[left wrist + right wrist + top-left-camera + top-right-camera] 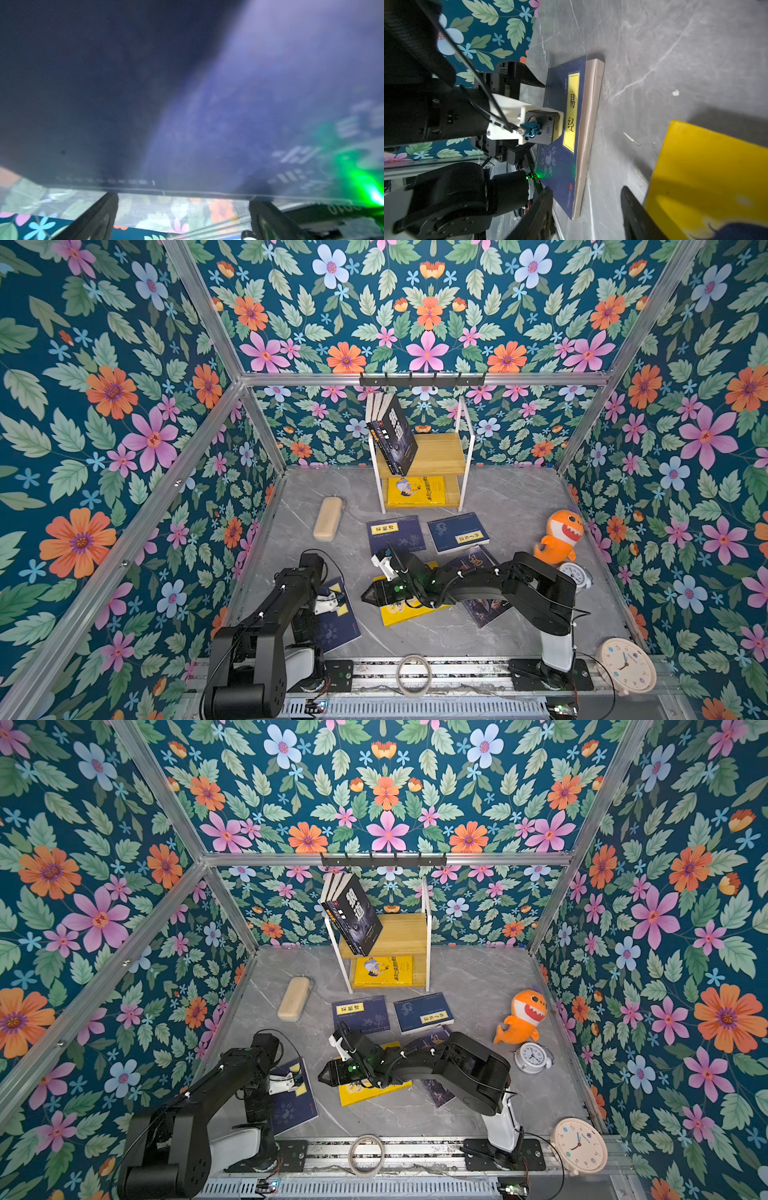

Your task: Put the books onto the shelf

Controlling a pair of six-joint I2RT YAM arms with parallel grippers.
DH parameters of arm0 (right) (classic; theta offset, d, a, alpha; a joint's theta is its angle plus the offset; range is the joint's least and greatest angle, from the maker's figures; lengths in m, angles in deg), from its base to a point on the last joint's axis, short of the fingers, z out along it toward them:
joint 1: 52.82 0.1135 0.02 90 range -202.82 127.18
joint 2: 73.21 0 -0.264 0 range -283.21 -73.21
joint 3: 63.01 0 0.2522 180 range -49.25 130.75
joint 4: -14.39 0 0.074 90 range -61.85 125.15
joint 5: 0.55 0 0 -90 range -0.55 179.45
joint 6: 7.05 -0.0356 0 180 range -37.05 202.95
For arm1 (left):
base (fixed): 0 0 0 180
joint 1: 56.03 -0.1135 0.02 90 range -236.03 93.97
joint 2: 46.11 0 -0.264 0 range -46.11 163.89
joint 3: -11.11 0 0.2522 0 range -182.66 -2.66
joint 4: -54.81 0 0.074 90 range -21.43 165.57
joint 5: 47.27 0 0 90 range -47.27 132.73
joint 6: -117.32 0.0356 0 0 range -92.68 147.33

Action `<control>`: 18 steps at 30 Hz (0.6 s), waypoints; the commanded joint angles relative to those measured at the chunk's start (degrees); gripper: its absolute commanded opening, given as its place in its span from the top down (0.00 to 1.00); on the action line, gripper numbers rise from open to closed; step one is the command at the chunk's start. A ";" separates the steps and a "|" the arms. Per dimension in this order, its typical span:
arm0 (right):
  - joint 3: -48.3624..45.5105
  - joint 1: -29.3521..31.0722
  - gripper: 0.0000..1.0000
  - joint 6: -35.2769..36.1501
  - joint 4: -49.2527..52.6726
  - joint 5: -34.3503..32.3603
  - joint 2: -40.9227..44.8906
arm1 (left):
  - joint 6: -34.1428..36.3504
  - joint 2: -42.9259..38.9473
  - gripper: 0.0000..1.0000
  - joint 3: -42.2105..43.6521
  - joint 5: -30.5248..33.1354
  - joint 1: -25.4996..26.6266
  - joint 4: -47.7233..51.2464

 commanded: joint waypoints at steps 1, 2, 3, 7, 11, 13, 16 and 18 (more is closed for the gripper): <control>-0.24 -0.02 0.47 -1.50 -2.18 0.94 -0.64 | -7.25 1.43 0.00 -0.51 -10.63 0.09 -18.65; 0.19 -0.02 0.47 -1.52 -1.47 1.03 -0.91 | -7.86 1.79 0.00 -1.10 -11.94 0.18 -19.36; 0.55 -0.02 0.47 -1.54 -0.92 1.14 -1.05 | -8.76 2.09 0.00 -1.74 -13.04 0.30 -20.11; 1.55 -0.06 0.47 -2.46 -0.76 0.73 -2.12 | -13.49 1.97 0.00 -5.60 -18.22 0.45 -20.22; 3.88 -0.11 0.47 -2.41 1.98 0.90 -3.42 | -14.72 -2.36 0.00 -6.50 -23.28 0.40 -20.11; 3.86 -0.43 0.47 -2.56 1.95 0.60 -3.40 | -15.93 -4.24 0.00 -7.62 -24.67 0.41 -18.51; 3.80 -1.27 0.47 -3.00 2.96 0.50 -2.64 | -19.42 -5.36 0.00 -10.47 -24.49 0.31 -14.90; 3.73 -1.58 0.47 -2.62 4.68 -0.36 -0.59 | -23.37 -5.48 0.00 -12.93 -25.49 0.31 -12.87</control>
